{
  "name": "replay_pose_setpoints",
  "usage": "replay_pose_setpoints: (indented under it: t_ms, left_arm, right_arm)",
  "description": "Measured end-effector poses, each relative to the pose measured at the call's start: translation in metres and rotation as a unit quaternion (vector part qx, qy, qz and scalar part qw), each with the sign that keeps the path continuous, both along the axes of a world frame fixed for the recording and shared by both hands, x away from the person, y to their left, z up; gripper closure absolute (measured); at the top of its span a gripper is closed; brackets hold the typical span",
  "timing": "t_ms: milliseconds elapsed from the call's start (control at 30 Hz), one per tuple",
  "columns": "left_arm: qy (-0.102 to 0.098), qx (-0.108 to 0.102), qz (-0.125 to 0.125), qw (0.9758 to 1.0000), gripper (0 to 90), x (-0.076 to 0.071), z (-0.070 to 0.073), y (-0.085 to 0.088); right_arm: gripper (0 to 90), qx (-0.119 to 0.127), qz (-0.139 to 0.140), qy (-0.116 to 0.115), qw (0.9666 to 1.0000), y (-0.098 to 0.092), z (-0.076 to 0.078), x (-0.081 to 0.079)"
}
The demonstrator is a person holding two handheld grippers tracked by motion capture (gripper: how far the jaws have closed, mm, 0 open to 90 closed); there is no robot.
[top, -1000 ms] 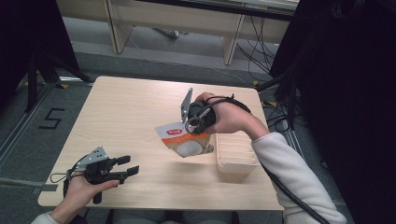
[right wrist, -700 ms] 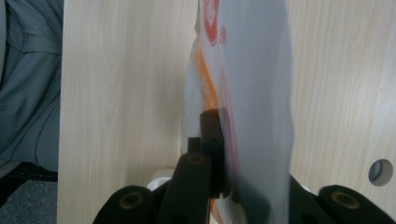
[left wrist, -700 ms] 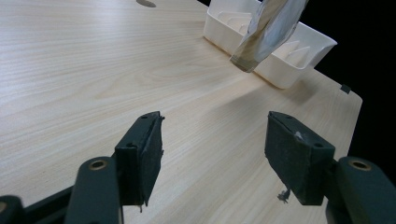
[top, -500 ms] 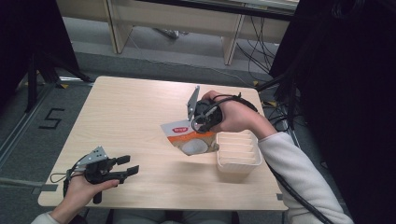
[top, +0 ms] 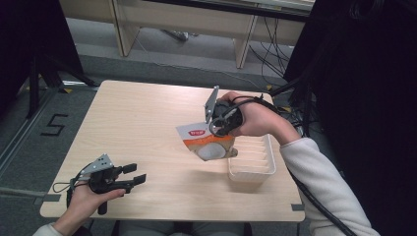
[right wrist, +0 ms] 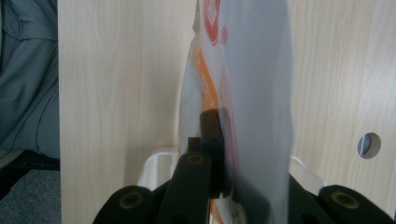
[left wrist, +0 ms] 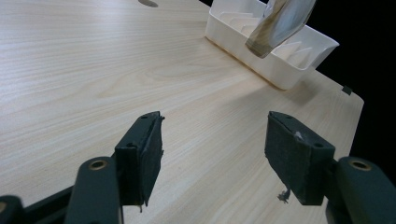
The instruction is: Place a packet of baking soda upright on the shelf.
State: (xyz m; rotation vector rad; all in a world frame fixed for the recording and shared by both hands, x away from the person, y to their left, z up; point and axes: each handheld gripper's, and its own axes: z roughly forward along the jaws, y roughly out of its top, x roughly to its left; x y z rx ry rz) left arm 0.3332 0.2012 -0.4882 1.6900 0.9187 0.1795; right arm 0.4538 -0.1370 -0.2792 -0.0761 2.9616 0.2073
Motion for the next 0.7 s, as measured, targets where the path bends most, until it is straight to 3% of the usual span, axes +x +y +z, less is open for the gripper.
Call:
replay_pose_setpoints:
  t_ms: [233, 333, 433, 533, 600, 700]
  left_arm:
    - [0.001, 0.003, 0.003, 1.0000, 36.0, 0.000, 0.000, 0.000]
    - [0.002, 0.002, 0.004, 1.0000, 36.0, 0.000, 0.000, 0.000]
    - [0.002, 0.002, 0.004, 1.0000, 36.0, 0.000, 0.000, 0.000]
    - [0.002, 0.002, 0.004, 1.0000, 36.0, 0.000, 0.000, 0.000]
    - [0.003, 0.001, 0.005, 1.0000, 36.0, 0.000, 0.000, 0.000]
    - [0.002, 0.001, 0.004, 1.0000, 36.0, 0.000, 0.000, 0.000]
  right_arm:
    - [90.0, 0.000, 0.014, -0.005, 0.9999, -0.010, 0.002, 0.002]
    - [90.0, -0.001, -0.008, -0.002, 1.0000, -0.015, 0.002, 0.000]
    - [90.0, -0.004, -0.011, -0.001, 0.9999, -0.017, 0.003, 0.000]
    - [90.0, -0.001, 0.008, -0.002, 1.0000, -0.020, 0.002, 0.003]
    - [90.0, -0.005, -0.016, 0.005, 0.9998, -0.024, 0.002, 0.000]
    - [90.0, -0.004, -0.016, 0.005, 0.9999, -0.026, 0.001, 0.001]
